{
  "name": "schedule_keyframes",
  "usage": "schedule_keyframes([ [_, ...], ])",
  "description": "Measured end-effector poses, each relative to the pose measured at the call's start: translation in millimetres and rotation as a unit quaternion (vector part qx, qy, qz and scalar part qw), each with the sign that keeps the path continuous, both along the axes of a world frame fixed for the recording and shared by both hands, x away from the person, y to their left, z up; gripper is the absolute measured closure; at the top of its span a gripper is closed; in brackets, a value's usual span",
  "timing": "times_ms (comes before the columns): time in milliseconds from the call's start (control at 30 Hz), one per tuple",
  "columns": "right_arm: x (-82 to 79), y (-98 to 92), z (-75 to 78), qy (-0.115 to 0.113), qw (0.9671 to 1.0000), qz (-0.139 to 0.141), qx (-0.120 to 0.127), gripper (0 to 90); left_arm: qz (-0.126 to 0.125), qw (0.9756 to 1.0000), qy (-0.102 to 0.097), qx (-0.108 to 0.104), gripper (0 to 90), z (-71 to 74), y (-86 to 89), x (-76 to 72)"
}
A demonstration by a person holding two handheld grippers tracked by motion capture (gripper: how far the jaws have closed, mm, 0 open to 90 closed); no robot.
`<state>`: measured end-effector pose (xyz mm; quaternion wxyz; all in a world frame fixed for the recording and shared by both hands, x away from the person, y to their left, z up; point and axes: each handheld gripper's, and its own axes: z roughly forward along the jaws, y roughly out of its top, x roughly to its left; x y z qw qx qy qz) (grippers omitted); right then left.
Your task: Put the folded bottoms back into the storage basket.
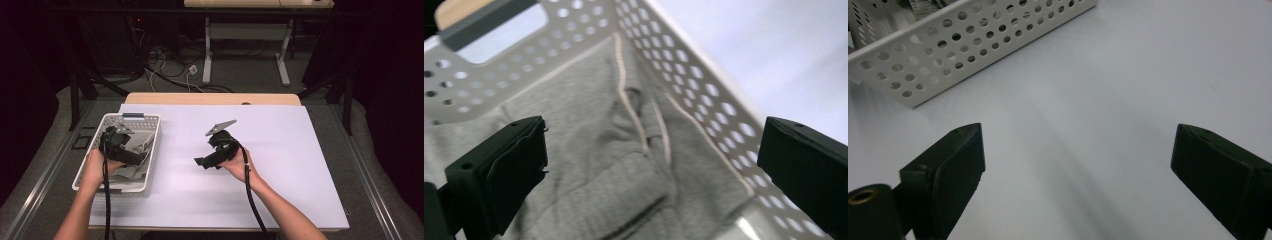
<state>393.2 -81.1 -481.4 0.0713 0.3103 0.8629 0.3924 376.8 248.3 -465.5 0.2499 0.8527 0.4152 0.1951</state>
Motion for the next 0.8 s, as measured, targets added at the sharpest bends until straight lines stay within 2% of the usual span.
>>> schedule_keyframes([
  [333,-16.2,-32.5,-0.4,-0.009,0.9999,-0.013,-0.003,5.6,-0.03,0.9994,-0.014,-0.006,0.0,-1.4,-17.3,-27.2],
  [633,-36.2,-63.3,-9.3,-0.013,0.9994,-0.031,-0.012,3.4,-0.049,0.9985,-0.023,-0.009,0.0,-3.0,-24.9,-49.2],
  [800,-46.8,-81.7,-11.0,-0.016,0.9988,-0.042,-0.017,2.9,-0.06,0.9979,-0.023,-0.002,0.0,-4.5,-27.5,-62.5],
])
